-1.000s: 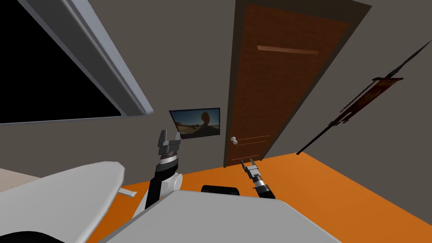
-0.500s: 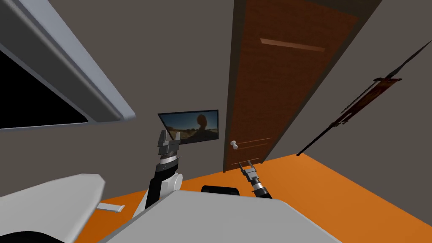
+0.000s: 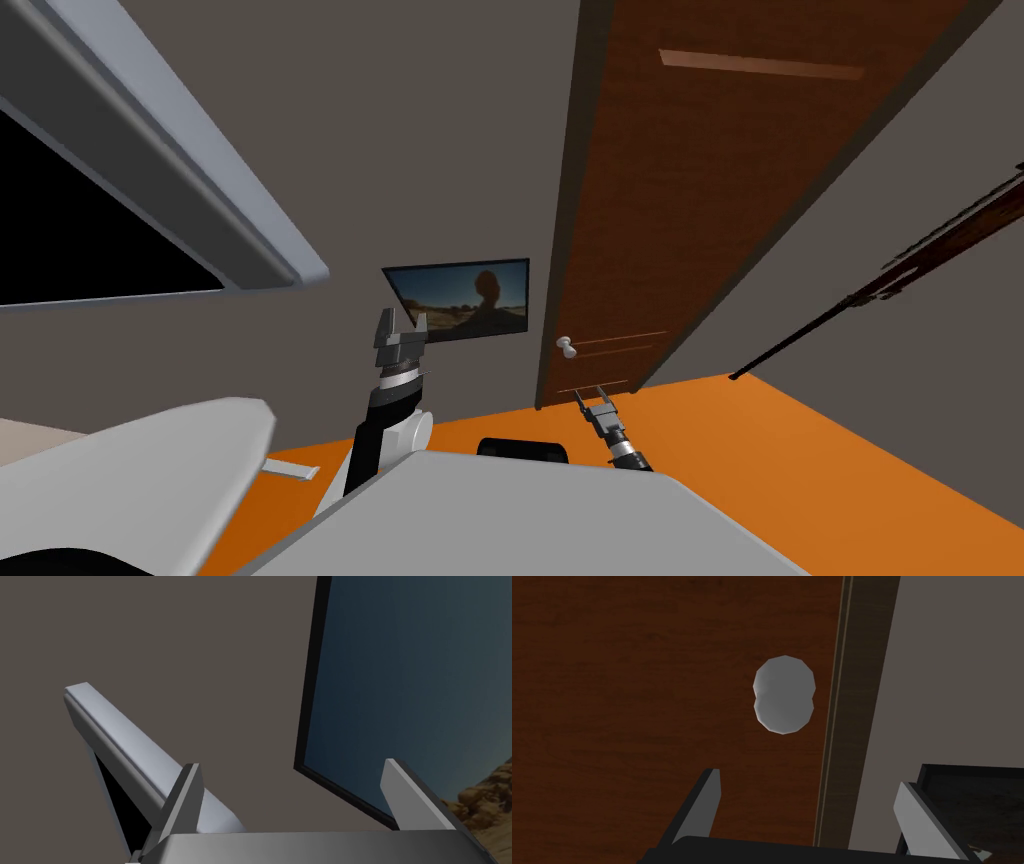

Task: Pull the door open

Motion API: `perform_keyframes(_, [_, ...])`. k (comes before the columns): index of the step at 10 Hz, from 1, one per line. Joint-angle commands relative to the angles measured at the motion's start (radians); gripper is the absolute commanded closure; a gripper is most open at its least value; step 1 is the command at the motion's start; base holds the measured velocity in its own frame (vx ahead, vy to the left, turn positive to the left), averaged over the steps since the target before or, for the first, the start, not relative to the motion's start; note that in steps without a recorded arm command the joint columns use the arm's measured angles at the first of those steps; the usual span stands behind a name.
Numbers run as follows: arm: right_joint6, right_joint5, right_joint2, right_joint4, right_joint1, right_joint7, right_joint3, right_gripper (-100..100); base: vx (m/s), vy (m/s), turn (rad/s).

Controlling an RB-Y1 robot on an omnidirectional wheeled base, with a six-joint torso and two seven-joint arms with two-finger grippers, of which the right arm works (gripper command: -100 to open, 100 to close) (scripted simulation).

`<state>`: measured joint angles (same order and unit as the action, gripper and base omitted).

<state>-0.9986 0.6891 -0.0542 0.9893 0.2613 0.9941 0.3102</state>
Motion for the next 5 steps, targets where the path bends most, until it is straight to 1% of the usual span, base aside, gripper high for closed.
perform_keyframes(1, [-0.015, -0.022, -0.035, -0.018, 0.004, -0.017, 0.028, -100, -0.059, 0.192, 0.224])
perform_keyframes(2, [-0.034, -0.042, -0.062, -0.056, -0.006, -0.021, 0.054, -100, 0.026, 0.172, 0.264])
perform_keyframes(3, [-0.046, -0.056, -0.08, -0.081, -0.013, -0.024, 0.071, -100, 0.095, 0.131, 0.214])
perform_keyframes(4, [-0.046, -0.056, -0.08, -0.081, -0.013, -0.024, 0.071, -100, 0.088, 0.07, 0.049])
perform_keyframes(5, [-0.059, -0.069, -0.097, -0.106, -0.02, -0.027, 0.088, -100, 0.092, 0.047, 0.107])
